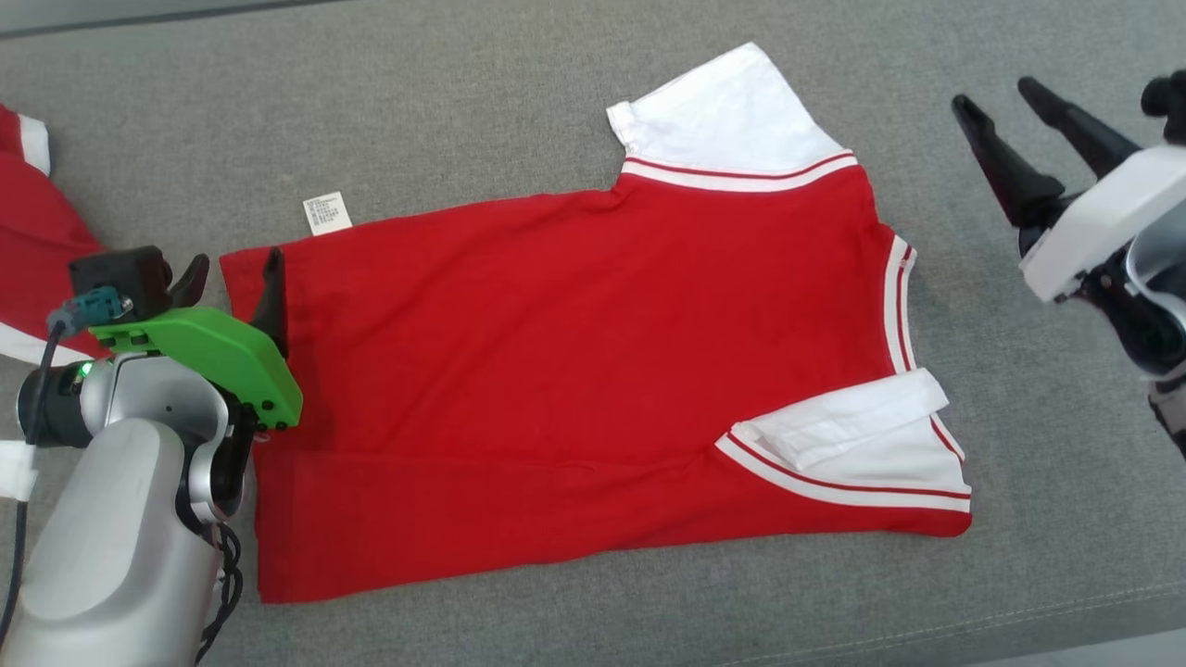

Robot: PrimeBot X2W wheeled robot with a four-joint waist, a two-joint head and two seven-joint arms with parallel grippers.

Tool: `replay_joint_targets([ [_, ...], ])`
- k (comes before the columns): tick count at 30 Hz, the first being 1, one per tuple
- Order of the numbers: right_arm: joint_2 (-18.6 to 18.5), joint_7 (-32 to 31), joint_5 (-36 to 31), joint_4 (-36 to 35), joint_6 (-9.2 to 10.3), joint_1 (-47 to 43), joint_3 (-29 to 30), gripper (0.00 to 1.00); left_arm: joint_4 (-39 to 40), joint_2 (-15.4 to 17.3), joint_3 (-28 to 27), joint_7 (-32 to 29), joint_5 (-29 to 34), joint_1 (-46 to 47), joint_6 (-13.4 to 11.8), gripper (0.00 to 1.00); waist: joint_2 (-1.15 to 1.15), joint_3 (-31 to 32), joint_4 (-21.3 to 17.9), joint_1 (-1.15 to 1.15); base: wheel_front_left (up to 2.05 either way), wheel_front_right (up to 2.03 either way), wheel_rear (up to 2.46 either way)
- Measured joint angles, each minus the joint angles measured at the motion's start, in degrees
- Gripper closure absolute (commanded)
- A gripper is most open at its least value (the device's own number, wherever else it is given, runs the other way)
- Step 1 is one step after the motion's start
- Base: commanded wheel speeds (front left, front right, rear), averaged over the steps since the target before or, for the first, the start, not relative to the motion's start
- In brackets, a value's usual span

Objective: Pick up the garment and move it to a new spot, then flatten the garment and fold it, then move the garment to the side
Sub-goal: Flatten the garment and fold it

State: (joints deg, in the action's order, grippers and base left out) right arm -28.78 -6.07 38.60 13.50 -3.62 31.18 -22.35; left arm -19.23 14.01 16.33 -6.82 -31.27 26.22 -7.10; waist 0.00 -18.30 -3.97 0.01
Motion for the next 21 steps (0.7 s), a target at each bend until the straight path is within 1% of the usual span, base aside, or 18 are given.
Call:
replay_joint_targets([
  [5, -0.11, -3.30, -0.01, 2.75, -0.52, 6.65, -0.09, 0.00, -2.56, -1.16, -0.33, -1.79, 1.16, 3.64, 0.00, 0.00, 0.00, -3.40, 0.29, 0.00, 0.00, 0.00, 0.00],
  [8, -0.32, -6.01, -0.01, 5.63, -0.85, 10.17, -0.41, 0.00, -3.11, -3.02, 0.96, -2.31, 1.80, 6.56, 0.00, 0.00, 0.00, -5.72, 1.08, 0.00, 0.00, 0.00, 0.00],
  [11, -0.26, -7.90, -0.14, 7.78, -0.93, 12.43, -1.18, 0.00, -4.11, -3.96, 1.92, -2.90, 2.53, 8.26, 0.00, 0.00, 0.00, -7.06, 2.16, 0.00, 0.00, 0.00, 0.00],
  [18, 0.37, -10.65, -0.96, 11.80, -1.15, 18.59, -2.22, 0.00, -6.23, -4.68, 2.42, -3.72, 4.30, 11.63, 0.00, 0.00, 0.00, -9.64, 5.09, 0.00, 0.00, 0.00, 0.00],
  [21, 1.03, -10.72, -1.45, 13.13, -1.21, 20.52, -2.69, 0.00, -6.81, -5.28, 2.38, -3.74, 4.85, 12.35, 0.00, 0.00, 0.00, -10.60, 6.28, 0.00, 0.00, 0.00, 0.00],
])
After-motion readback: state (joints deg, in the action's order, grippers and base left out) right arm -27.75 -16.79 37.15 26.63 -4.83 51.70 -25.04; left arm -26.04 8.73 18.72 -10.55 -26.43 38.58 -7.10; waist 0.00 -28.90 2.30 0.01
